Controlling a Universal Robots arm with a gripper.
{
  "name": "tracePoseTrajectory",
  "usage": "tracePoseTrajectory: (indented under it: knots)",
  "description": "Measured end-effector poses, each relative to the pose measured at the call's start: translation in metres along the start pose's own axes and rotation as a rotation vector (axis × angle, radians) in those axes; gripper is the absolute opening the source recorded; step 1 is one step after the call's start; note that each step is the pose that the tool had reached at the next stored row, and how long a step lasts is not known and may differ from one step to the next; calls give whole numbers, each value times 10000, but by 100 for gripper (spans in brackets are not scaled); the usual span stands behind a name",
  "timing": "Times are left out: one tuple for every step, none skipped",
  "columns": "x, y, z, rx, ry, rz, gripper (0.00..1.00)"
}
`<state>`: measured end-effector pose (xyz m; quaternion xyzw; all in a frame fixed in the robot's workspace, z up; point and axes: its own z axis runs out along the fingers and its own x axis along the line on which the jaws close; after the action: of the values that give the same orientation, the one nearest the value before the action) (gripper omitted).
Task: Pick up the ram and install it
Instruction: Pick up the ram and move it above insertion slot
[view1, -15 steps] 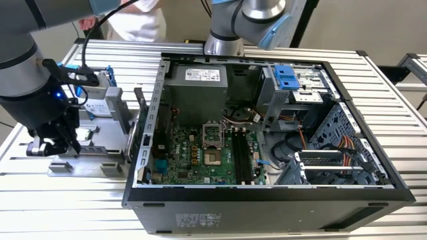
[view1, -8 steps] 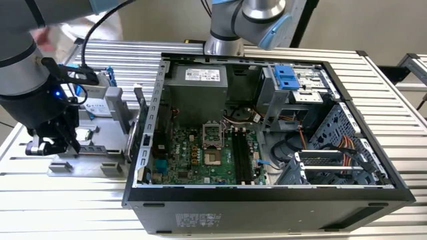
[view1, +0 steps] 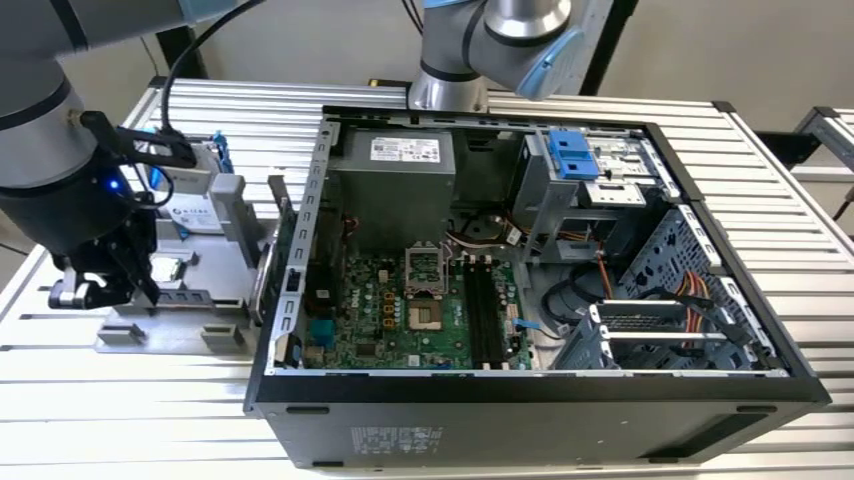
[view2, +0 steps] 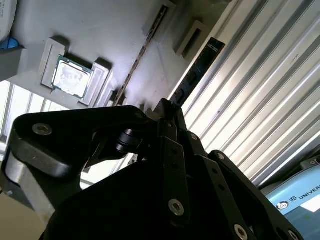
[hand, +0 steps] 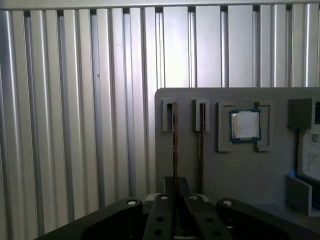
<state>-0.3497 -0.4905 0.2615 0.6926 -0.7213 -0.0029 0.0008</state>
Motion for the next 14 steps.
tracePoseTrajectory:
  knots:
    - [0,0,-3,0,0,0,0]
    - [0,0,-6,1,-1,0,0]
    - [0,0,-9,1,-1,-1,0]
    - [1,-1,-12,1,0,-3,0]
    - [1,-2,-15,0,0,-3,0]
    - [1,-1,-18,1,0,-3,0]
    - [1,-1,-22,1,0,-3,0]
    - [1,-1,-26,0,1,-2,0]
    - [0,0,-30,0,1,-1,0]
    - [0,0,-35,-1,1,-1,0]
    - [0,0,-40,0,1,-1,0]
    - [0,0,-45,0,1,-1,0]
    - [0,0,-51,-1,1,-1,0]
    - [0,0,-55,1,0,-1,0]
